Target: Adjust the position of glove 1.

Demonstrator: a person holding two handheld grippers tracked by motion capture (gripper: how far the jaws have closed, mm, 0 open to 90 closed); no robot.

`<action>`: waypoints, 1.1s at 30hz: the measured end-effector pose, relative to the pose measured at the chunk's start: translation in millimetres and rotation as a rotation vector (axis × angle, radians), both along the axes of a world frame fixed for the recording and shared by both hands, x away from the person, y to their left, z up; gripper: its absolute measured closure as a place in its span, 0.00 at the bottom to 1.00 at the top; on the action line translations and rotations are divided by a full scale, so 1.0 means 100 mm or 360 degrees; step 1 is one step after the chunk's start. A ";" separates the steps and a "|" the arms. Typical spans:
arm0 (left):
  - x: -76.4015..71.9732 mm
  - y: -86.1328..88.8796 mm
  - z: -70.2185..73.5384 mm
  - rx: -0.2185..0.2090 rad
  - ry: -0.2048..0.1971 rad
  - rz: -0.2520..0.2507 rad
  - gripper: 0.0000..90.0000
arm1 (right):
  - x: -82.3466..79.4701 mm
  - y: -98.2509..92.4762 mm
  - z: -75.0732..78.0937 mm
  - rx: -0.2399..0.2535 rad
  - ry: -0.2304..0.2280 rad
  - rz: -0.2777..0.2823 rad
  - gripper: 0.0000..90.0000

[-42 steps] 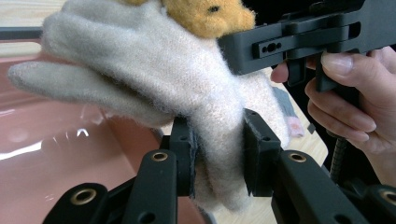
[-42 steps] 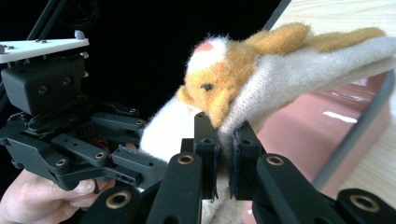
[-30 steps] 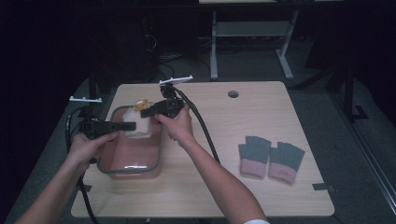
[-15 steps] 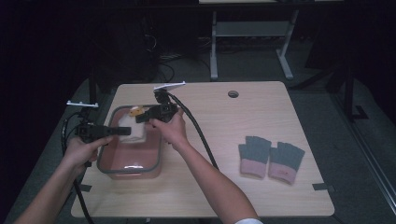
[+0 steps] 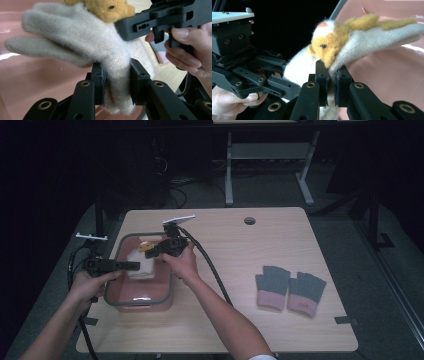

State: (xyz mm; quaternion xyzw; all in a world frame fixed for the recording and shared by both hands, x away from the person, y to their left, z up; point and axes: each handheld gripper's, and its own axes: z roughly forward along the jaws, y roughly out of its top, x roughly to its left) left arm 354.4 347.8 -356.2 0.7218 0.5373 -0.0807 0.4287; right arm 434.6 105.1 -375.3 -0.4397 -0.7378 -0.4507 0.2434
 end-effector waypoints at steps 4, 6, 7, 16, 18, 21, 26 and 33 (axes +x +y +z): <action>0.00 0.01 -0.05 0.0003 0.0015 -0.0008 0.77 | 0.00 0.02 -0.06 -0.0010 0.0018 0.0007 0.93; 0.00 0.01 -0.08 0.0008 0.0025 -0.0006 0.77 | 0.00 0.03 -0.08 -0.0020 0.0028 0.0008 0.93; 0.00 0.01 -0.08 0.0012 0.0028 -0.0004 0.77 | 0.00 0.03 -0.09 -0.0027 0.0031 0.0012 0.93; 0.01 0.01 -0.22 0.0060 0.0077 -0.0005 0.77 | 0.01 0.09 -0.21 -0.0108 0.0053 0.0032 0.93; 0.02 -0.01 -0.26 0.0084 0.0092 -0.0011 0.77 | 0.00 0.12 -0.24 -0.0179 0.0040 0.0050 0.93; 0.02 -0.02 -0.29 0.0095 0.0096 -0.0013 0.77 | 0.00 0.13 -0.25 -0.0198 0.0040 0.0054 0.92; 0.01 -0.04 -0.34 0.0139 0.0121 -0.0015 0.77 | -0.01 0.15 -0.27 -0.0284 0.0043 0.0071 0.89; 0.00 -0.06 -0.42 0.0258 0.0157 -0.0013 0.76 | -0.05 0.19 -0.24 -0.0418 -0.0006 0.0114 0.80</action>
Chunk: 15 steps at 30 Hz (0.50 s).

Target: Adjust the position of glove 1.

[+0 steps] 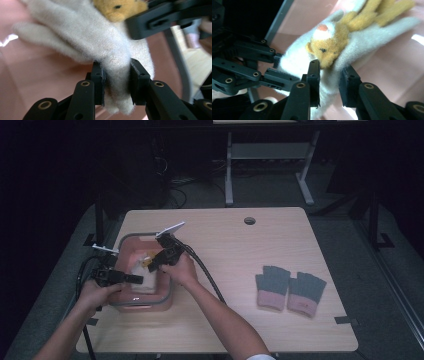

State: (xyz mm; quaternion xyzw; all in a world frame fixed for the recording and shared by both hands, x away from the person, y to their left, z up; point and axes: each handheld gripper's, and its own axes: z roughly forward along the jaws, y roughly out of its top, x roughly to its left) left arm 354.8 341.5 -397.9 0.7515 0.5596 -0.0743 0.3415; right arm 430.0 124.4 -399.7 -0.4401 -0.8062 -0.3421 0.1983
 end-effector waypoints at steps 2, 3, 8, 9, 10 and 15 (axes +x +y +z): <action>0.01 -0.01 0.00 0.0018 0.0008 0.0000 0.76 | -0.01 0.01 0.01 -0.0035 -0.0035 0.0011 0.79; 0.01 -0.03 0.00 0.0028 0.0009 0.0006 0.76 | -0.01 0.00 0.01 -0.0038 -0.0032 0.0020 0.79; 0.02 -0.05 -0.02 0.0085 0.0032 -0.0008 0.76 | 0.00 -0.03 0.03 -0.0073 -0.0034 0.0016 0.77; 0.02 -0.06 -0.04 0.0102 0.0044 -0.0001 0.76 | 0.00 -0.04 0.03 -0.0077 -0.0038 0.0016 0.76; 0.02 -0.06 -0.04 0.0102 0.0044 -0.0001 0.76 | 0.00 -0.04 0.03 -0.0077 -0.0038 0.0016 0.76; 0.02 -0.07 -0.07 0.0153 0.0069 -0.0006 0.75 | 0.00 -0.06 0.06 -0.0075 -0.0054 0.0006 0.76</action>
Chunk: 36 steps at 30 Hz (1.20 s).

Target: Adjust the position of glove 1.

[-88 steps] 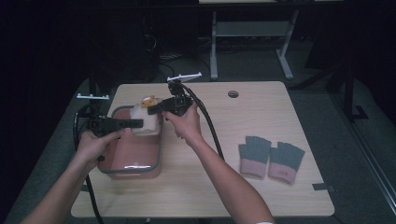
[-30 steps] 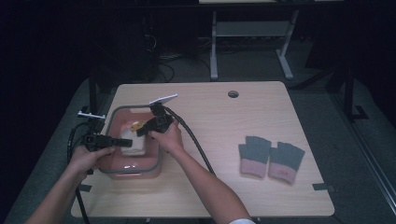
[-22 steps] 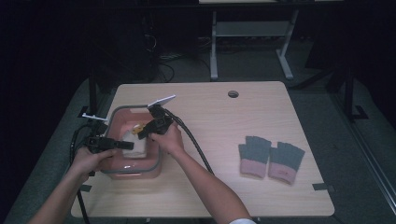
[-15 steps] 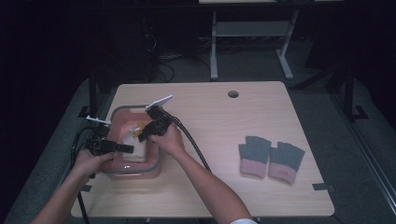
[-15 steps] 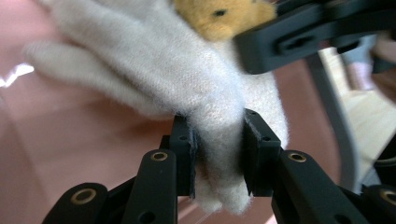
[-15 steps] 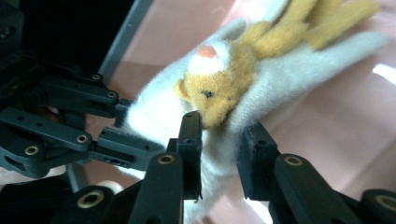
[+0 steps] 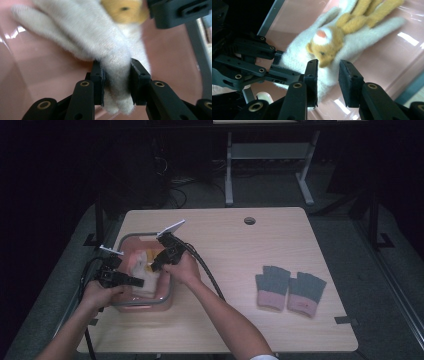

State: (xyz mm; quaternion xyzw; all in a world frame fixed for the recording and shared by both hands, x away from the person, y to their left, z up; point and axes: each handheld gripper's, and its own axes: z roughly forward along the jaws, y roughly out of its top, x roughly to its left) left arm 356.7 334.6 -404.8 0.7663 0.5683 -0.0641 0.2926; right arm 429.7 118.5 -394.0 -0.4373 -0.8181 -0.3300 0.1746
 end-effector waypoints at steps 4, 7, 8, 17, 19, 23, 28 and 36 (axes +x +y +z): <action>-0.01 -0.04 0.00 0.0060 0.0010 -0.0006 0.74 | -0.01 -0.01 0.02 0.0005 -0.0006 0.0004 0.76; -0.01 -0.06 0.01 0.0087 0.0007 -0.0004 0.72 | -0.01 -0.02 0.03 0.0005 -0.0013 0.0008 0.76; -0.01 -0.06 0.01 0.0086 0.0004 -0.0001 0.72 | -0.01 -0.02 0.03 0.0010 -0.0013 0.0009 0.76; -0.02 -0.03 0.07 0.0116 -0.0010 0.0007 0.68 | -0.03 -0.10 0.11 0.0076 0.0006 -0.0001 0.76; -0.02 -0.03 0.09 0.0109 -0.0019 0.0015 0.67 | -0.02 -0.11 0.10 0.0086 -0.0005 0.0003 0.76; -0.02 -0.01 0.14 0.0100 -0.0030 0.0020 0.66 | -0.02 -0.15 0.11 0.0098 0.0001 -0.0002 0.76; -0.01 0.03 0.23 0.0070 -0.0060 0.0040 0.66 | -0.03 -0.19 0.12 0.0134 0.0001 -0.0019 0.76; 0.00 0.00 0.29 0.0024 -0.0095 0.0032 0.66 | -0.04 -0.30 0.13 0.0165 -0.0003 -0.0035 0.75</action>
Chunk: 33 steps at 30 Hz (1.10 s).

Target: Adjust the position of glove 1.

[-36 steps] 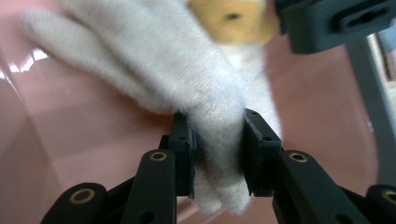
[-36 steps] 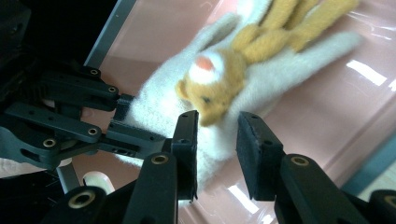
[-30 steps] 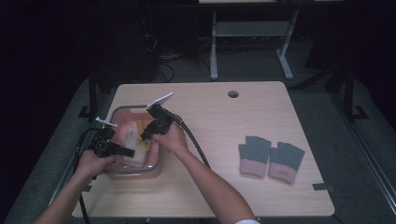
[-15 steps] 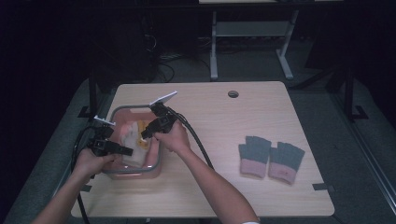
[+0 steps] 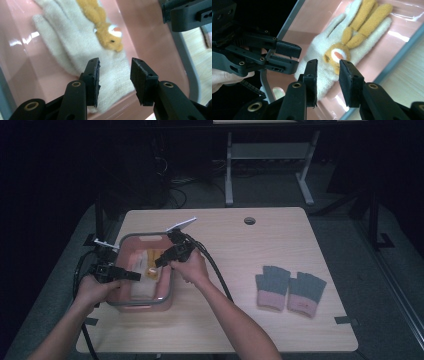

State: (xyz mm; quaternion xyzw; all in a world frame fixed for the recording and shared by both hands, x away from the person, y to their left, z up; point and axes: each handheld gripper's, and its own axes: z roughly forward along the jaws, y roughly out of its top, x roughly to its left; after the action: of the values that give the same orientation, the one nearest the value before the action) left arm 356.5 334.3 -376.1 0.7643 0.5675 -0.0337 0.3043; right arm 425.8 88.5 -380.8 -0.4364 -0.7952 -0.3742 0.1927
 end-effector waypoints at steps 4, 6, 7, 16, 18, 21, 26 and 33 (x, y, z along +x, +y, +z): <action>0.00 -0.03 0.04 -0.0032 -0.0029 -0.0012 0.64 | 0.00 -0.09 0.02 0.0029 0.0001 -0.0007 0.74; 0.00 -0.05 0.07 -0.0064 -0.0047 -0.0016 0.61 | -0.01 -0.13 0.04 0.0042 -0.0006 -0.0016 0.74; 0.00 -0.06 0.08 -0.0100 -0.0061 -0.0004 0.59 | -0.01 -0.17 0.06 0.0066 -0.0016 -0.0019 0.73; -0.01 -0.15 0.17 -0.0191 -0.0124 -0.0047 0.51 | -0.03 -0.34 0.16 0.0136 -0.0046 -0.0041 0.68; 0.00 -0.19 0.20 -0.0209 -0.0126 -0.0082 0.49 | -0.04 -0.43 0.18 0.0158 -0.0062 -0.0051 0.67; 0.00 -0.23 0.21 -0.0200 -0.0139 -0.0089 0.48 | -0.05 -0.49 0.18 0.0169 -0.0065 -0.0061 0.66; -0.03 -0.31 0.26 -0.0242 -0.0192 -0.0104 0.46 | -0.06 -0.63 0.19 0.0206 -0.0057 -0.0085 0.65; -0.05 -0.46 0.36 -0.0317 -0.0245 -0.0127 0.43 | -0.10 -0.87 0.23 0.0204 -0.0076 -0.0124 0.64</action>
State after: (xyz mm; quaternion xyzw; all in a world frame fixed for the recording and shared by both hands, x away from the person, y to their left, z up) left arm 351.6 288.4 -340.5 0.7527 0.5054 -0.0433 0.4197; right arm 415.9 1.6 -357.8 -0.4447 -0.7565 -0.4418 0.1865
